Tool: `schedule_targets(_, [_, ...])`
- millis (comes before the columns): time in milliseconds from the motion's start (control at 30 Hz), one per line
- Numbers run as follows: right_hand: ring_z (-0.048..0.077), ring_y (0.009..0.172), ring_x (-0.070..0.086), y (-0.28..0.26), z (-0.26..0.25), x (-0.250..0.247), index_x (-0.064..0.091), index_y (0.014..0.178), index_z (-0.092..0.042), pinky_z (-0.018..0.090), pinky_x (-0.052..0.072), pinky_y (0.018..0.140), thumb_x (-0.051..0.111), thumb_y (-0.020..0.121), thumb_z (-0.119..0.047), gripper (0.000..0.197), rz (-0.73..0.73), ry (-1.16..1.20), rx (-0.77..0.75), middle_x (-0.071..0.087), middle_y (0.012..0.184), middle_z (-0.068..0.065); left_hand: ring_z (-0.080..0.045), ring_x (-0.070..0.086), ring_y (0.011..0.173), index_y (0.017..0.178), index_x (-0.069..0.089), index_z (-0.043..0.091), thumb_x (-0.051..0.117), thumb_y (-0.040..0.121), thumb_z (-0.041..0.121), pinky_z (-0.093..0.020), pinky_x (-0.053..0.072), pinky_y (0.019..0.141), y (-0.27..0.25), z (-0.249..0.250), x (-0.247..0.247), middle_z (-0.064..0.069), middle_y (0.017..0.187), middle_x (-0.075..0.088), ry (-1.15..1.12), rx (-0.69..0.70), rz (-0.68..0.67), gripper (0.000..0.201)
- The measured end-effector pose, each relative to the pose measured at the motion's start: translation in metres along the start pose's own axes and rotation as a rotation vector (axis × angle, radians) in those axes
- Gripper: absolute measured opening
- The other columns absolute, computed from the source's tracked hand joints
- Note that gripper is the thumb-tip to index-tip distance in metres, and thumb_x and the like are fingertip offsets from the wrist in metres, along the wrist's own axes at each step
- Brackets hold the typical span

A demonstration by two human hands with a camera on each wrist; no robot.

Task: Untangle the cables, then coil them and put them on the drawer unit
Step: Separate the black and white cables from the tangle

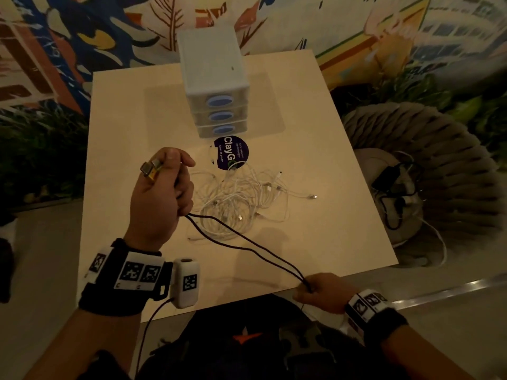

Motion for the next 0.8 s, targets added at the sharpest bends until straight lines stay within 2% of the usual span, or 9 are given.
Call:
schedule_targets(67, [0.012,0.091,0.067,-0.002,-0.005,-0.017,0.076,0.099,-0.027,0.030,0.054,0.082,0.058,0.085,-0.073,0.051,-0.008,-0.054,0.006,0.074,0.097,-0.005,-0.009,0.017,0.041,0.088,0.056,0.014,0.035,0.111,0.028,-0.020,0.015,0.043,0.000,-0.004,0.001,0.004,0.056,0.027,0.007,-0.012,-0.003,0.034])
schedule_targets(133, [0.005,0.091,0.067,-0.006,-0.014,-0.049,0.077,0.102,-0.030,0.028,0.055,0.085,0.058,0.082,-0.077,0.055,0.038,-0.057,-0.016,0.074,0.098,-0.011,-0.010,0.017,0.042,0.088,0.055,0.014,0.035,0.111,0.027,-0.020,0.015,0.043,-0.001,-0.009,0.001,0.002,0.057,0.026,0.015,-0.029,-0.002,0.034])
schedule_targets(233, [0.003,0.086,0.066,-0.008,-0.033,-0.117,0.074,0.102,-0.032,0.033,0.055,0.087,0.057,0.090,-0.065,0.039,0.226,-0.019,-0.067,0.072,0.091,-0.014,-0.011,0.017,0.042,0.088,0.055,0.013,0.035,0.110,0.028,-0.019,0.017,0.043,-0.005,-0.015,-0.001,0.001,0.057,0.025,0.016,-0.039,0.005,0.034])
schedule_targets(333, [0.008,0.080,0.068,0.001,-0.065,-0.187,0.072,0.098,-0.031,0.039,0.057,0.084,0.057,0.095,-0.054,0.028,0.425,0.004,-0.115,0.073,0.087,-0.010,-0.011,0.018,0.042,0.089,0.056,0.012,0.037,0.108,0.030,-0.019,0.018,0.043,-0.009,-0.020,-0.006,0.001,0.056,0.026,0.018,-0.051,0.023,0.032])
schedule_targets(433, [0.015,0.083,0.068,0.019,-0.120,-0.235,0.071,0.100,-0.026,0.038,0.055,0.083,0.056,0.097,-0.046,0.025,0.522,-0.038,-0.200,0.072,0.088,-0.006,-0.012,0.017,0.043,0.089,0.055,0.010,0.038,0.107,0.031,-0.021,0.017,0.044,-0.014,-0.027,-0.014,0.000,0.056,0.026,0.024,-0.065,0.047,0.033])
schedule_targets(533, [0.023,0.091,0.066,0.050,-0.179,-0.256,0.072,0.103,-0.017,0.038,0.053,0.086,0.053,0.100,-0.044,0.033,0.540,-0.184,-0.260,0.073,0.096,0.003,-0.013,0.016,0.043,0.089,0.056,0.009,0.036,0.108,0.029,-0.020,0.019,0.043,-0.020,-0.035,-0.028,0.000,0.055,0.025,0.025,-0.081,0.086,0.034])
schedule_targets(667, [0.024,0.097,0.065,0.119,-0.221,-0.250,0.073,0.105,-0.017,0.036,0.052,0.088,0.051,0.100,-0.047,0.038,0.427,-0.276,-0.193,0.072,0.107,0.006,-0.012,0.017,0.042,0.087,0.058,0.010,0.037,0.107,0.029,-0.019,0.020,0.044,-0.027,-0.046,-0.048,0.000,0.056,0.025,0.022,-0.111,0.141,0.034])
schedule_targets(733, [0.026,0.110,0.061,0.151,-0.233,-0.237,0.067,0.120,-0.023,0.035,0.049,0.090,0.054,0.099,-0.039,0.029,0.366,-0.396,-0.167,0.066,0.125,0.005,-0.011,0.018,0.042,0.086,0.058,0.011,0.039,0.105,0.031,-0.020,0.019,0.044,-0.029,-0.051,-0.057,0.000,0.056,0.025,0.021,-0.128,0.165,0.034])
schedule_targets(800, [0.028,0.122,0.057,0.175,-0.241,-0.221,0.058,0.132,-0.030,0.038,0.047,0.095,0.056,0.096,-0.024,0.036,0.302,-0.508,-0.176,0.057,0.137,0.003,-0.011,0.018,0.043,0.086,0.058,0.010,0.040,0.104,0.032,-0.021,0.017,0.044,-0.030,-0.055,-0.063,0.000,0.056,0.025,0.020,-0.144,0.179,0.034])
Point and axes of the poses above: each hand's wrist, its own y-axis towards the middle knuckle, its own x-axis out of the palm, z = x × y, the point moved 10 cm from there along y, towards the middle knuckle
